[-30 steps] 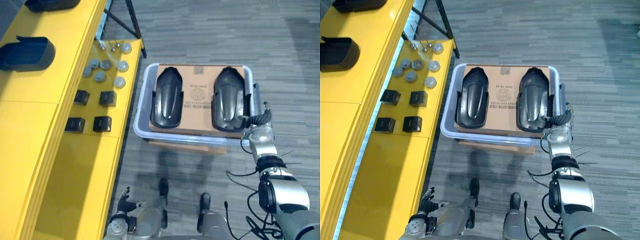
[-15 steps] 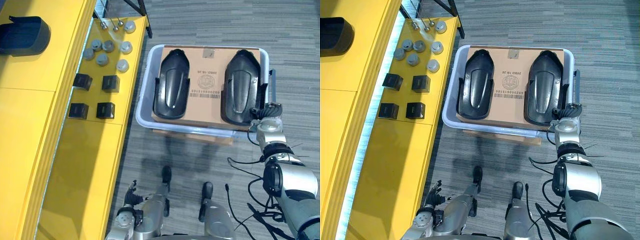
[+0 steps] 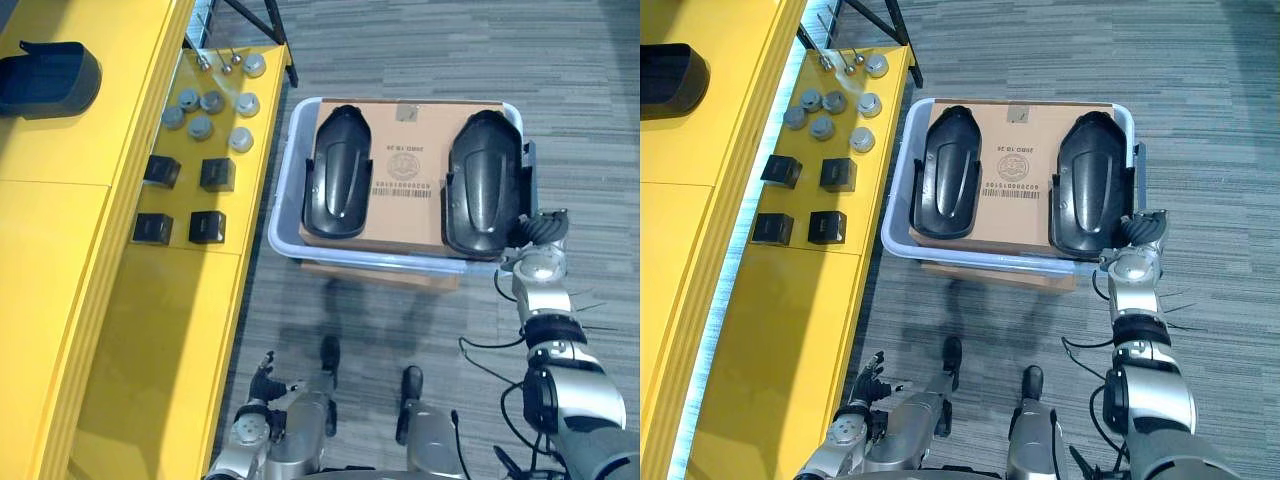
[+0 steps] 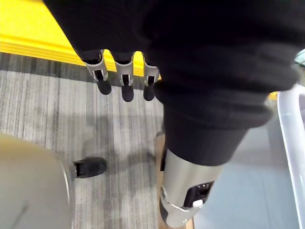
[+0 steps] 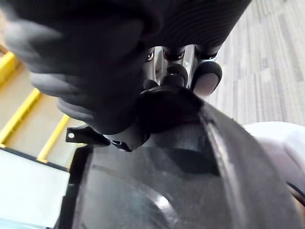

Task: Walk over and take plastic housings, then place them on the shelf

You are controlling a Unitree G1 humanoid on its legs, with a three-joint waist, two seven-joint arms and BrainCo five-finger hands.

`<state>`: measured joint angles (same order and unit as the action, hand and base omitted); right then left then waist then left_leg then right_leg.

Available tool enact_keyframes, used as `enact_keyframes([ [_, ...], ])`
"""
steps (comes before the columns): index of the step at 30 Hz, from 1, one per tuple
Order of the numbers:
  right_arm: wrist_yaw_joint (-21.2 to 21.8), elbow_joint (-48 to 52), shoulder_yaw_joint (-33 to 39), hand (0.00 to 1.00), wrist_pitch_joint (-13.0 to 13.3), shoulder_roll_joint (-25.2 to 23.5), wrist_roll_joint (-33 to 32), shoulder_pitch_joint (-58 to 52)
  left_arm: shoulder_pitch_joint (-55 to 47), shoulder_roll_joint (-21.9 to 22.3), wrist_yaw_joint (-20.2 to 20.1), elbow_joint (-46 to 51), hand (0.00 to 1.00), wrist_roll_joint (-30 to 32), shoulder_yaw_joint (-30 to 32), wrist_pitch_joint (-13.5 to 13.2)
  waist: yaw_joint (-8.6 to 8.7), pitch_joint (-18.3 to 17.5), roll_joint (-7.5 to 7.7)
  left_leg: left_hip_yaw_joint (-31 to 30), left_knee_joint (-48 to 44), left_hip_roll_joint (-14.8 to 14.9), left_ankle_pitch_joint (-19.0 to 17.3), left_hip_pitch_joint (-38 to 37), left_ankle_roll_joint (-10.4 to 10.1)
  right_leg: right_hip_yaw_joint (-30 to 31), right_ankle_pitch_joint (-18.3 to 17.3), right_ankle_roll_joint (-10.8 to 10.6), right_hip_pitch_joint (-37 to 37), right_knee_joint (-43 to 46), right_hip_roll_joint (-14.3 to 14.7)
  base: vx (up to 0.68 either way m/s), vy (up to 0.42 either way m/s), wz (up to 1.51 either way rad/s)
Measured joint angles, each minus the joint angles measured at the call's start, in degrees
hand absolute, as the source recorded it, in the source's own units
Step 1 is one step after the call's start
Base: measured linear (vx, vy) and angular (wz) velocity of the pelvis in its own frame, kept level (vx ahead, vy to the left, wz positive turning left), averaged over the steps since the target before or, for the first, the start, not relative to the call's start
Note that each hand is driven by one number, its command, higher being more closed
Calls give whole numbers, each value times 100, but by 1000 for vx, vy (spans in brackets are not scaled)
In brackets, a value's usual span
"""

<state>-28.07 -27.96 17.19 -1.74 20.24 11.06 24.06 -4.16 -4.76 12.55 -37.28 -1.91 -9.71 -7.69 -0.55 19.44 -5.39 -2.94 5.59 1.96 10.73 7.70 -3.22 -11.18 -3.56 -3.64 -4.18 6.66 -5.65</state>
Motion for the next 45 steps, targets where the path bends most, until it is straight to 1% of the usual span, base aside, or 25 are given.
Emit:
enact_keyframes([
  [2, -86, 659, 37, 100, 0, -107, 157, -410, -161, -12, 3, 428, 0, 35, 177, 3, 20, -215, 83, -9, 0, -3, 0, -21, 0, 1, -2, -3, 21, -1, -7, 0, 0, 0],
  [4, -124, 1046, 72, 100, 16, -187, 293, -620, -286, -15, 8, 724, 0, 43, 260, 2, 51, -366, 106, -16, 1, -2, -5, -31, 6, -7, -4, -6, 34, -1, -6, 0, 0, 0],
  [5, -178, 1344, 83, 100, 36, -247, 321, -763, -433, -16, 9, 1026, 0, 43, 299, -1, 73, -509, 92, -17, 11, 31, -108, -54, 103, -6, -13, -18, 45, 0, 27, -32, 2, -2],
  [6, -190, 1433, 98, 100, 56, -285, 327, -815, -494, -22, 11, 1141, 0, 43, 310, -2, 76, -562, 101, -17, 20, 46, -144, -58, 115, 5, -14, -18, 46, 0, 46, -36, 1, -7],
  [8, -201, 1748, 158, 100, 132, -481, 330, -1040, -720, -59, 20, 1672, 0, 41, 314, 0, 100, -731, 181, -18, 30, 58, -204, -85, 89, 28, -13, -19, 64, -4, 54, -26, 1, -5],
  [10, -195, 2006, 162, 100, 144, -603, 329, -1222, -827, -61, 27, 2106, 0, 32, 311, -11, 104, -779, 221, -15, 30, 61, -225, -156, 94, 48, -14, -19, 120, 1, 56, 0, 0, 0],
  [14, -187, 2647, 110, 100, 166, -822, 334, -1569, -960, 6, 53, 3068, 0, 27, 329, -45, 123, -909, 204, -9, 32, 58, -221, -162, 96, 48, -15, -19, 121, 9, 56, 4, -1, -1],
  [16, -176, 3062, -11, 100, 216, -938, 392, -1712, -963, 60, 146, 3690, 0, 19, 325, -127, 126, -938, 201, 2, 23, 59, -200, -223, 124, 68, -15, -18, 176, 7, 58, 27, -7, -4],
  [17, -160, 3158, -42, 100, 264, -964, 429, -1756, -958, 74, 161, 3823, 0, 15, 319, -170, 126, -938, 201, 5, 17, 57, -200, -252, 124, 71, -16, -17, 204, 6, 57, 33, -7, -2],
  [18, -122, 3417, -180, 100, 369, -1041, 488, -1865, -955, 119, 196, 4154, 0, -18, 300, -227, 131, -1039, 199, 8, 3, 54, -198, -255, 125, 72, -22, -14, 204, 7, 55, 42, -6, -1],
  [19, -99, 3524, -253, 100, 391, -1065, 507, -1906, -942, 130, 214, 4266, 0, -30, 286, -244, 134, -1077, 200, 12, 2, 54, -198, -258, 126, 73, -24, -12, 205, 7, 54, 52, -8, -1],
  [20, -23, 3762, -441, 100, 475, -1121, 532, -1979, -884, 130, 268, 4487, 0, -39, 216, -295, 141, -1160, 201, 17, 0, 55, -198, -261, 125, 72, -30, -6, 208, 8, 55, 46, -8, -1],
  [21, -6, 3812, -486, 100, 499, -1126, 533, -1996, -862, 129, 272, 4520, 0, -43, 182, -299, 142, -1175, 199, 18, -1, 55, -198, -263, 126, 72, -30, -5, 208, 8, 55, 34, -9, -1],
  [26, 291, 4321, -1230, 100, 779, -1319, 539, -2114, -517, 130, 288, 4879, 0, -343, -380, -407, 145, -1228, 202, 26, 18, 61, -199, -400, 124, 72, -39, -5, 345, 7, 59, -7, 1, 0],
  [31, 416, 4492, -1874, 100, 807, -1408, 542, -2170, -271, 125, 399, 4882, 0, -665, -857, -405, 148, -1261, 223, 131, 34, 80, -221, -429, 95, 103, -30, -3, 374, -47, 70, -42, 12, -3],
  [35, 477, 4496, -2309, 100, 821, -1420, 538, -2172, -97, 103, 414, 4879, 0, -994, -1224, -403, 140, -1474, 257, 178, 34, 91, -202, -427, 121, 169, 19, -13, 377, -102, 90, 9, -2, -7],
  [39, 503, 4498, -2586, 100, 936, -1347, 535, -2170, 182, 57, 404, 4841, 0, -1349, -1498, -403, 144, -1569, 286, 187, 33, 96, -200, -437, 122, 184, 28, -3, 381, -103, 96, 5, -2, -1],
  [42, 571, 4503, -2911, 100, 1010, -1177, 544, -2166, 342, -32, 407, 4776, 0, -1689, -1698, -401, 146, -1617, 291, 201, 33, 99, -200, -452, 122, 204, 39, -2, 386, -108, 99, 3, -1, -2],
  [45, 571, 4503, -3077, 100, 1017, -1007, 560, -2158, 346, -162, 408, 4713, 0, -1996, -1768, -401, 150, -1679, 306, 218, 33, 107, -200, -459, 123, 221, 76, 12, 402, -155, 111, 1, 0, -4],
])
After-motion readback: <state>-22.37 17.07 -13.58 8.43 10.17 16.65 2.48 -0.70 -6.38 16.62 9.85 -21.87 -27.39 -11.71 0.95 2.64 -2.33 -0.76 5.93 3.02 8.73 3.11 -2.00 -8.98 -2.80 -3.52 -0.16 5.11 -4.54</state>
